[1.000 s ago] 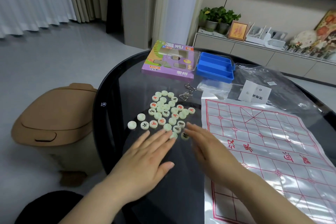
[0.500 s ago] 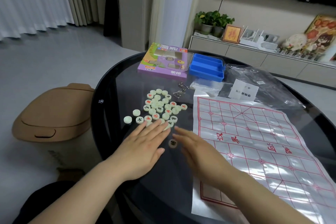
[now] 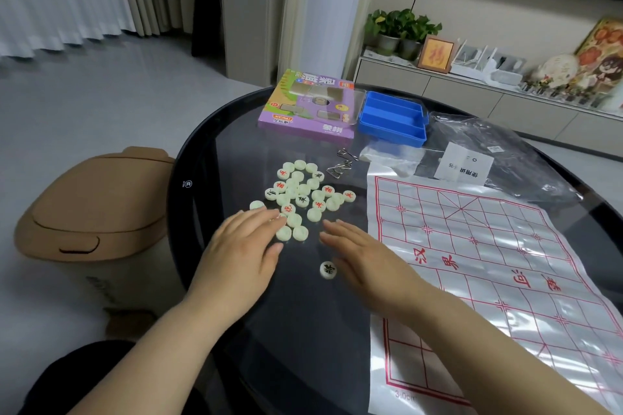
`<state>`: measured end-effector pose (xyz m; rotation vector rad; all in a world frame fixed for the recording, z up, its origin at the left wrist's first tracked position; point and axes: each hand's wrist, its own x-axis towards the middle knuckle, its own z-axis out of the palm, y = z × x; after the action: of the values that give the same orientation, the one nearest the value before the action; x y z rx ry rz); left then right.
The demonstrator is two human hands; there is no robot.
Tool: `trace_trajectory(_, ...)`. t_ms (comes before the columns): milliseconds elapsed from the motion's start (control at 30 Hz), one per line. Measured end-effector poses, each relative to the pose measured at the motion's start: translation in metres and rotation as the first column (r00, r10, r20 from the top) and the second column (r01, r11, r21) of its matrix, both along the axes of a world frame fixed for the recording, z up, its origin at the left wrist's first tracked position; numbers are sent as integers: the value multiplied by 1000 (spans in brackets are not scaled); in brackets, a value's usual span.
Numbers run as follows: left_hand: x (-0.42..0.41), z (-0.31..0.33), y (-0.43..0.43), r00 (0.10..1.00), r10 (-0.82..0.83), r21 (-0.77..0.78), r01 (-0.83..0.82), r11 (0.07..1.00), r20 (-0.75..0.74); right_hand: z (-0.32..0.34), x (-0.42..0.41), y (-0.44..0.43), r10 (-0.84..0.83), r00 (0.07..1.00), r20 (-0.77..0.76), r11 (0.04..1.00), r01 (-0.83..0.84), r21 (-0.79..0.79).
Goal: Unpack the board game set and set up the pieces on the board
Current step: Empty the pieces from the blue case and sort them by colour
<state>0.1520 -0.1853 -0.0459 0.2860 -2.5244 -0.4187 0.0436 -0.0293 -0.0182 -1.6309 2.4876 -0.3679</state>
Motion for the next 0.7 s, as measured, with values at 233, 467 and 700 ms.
trace_trajectory(233,-2,-6,-4,1000,-17,-117,18,993,7,-8,29,26,96,995,-9,995,-96,-36)
trace_trajectory(467,-4,-8,-4,1000,-12,-164,13,986,10,7,21,3,-20,988,155,964,60,-261)
trace_trajectory(700,2,10,2,996,-38,219,19,976,83,1,4,-44,-160,980,119,958,184,-220)
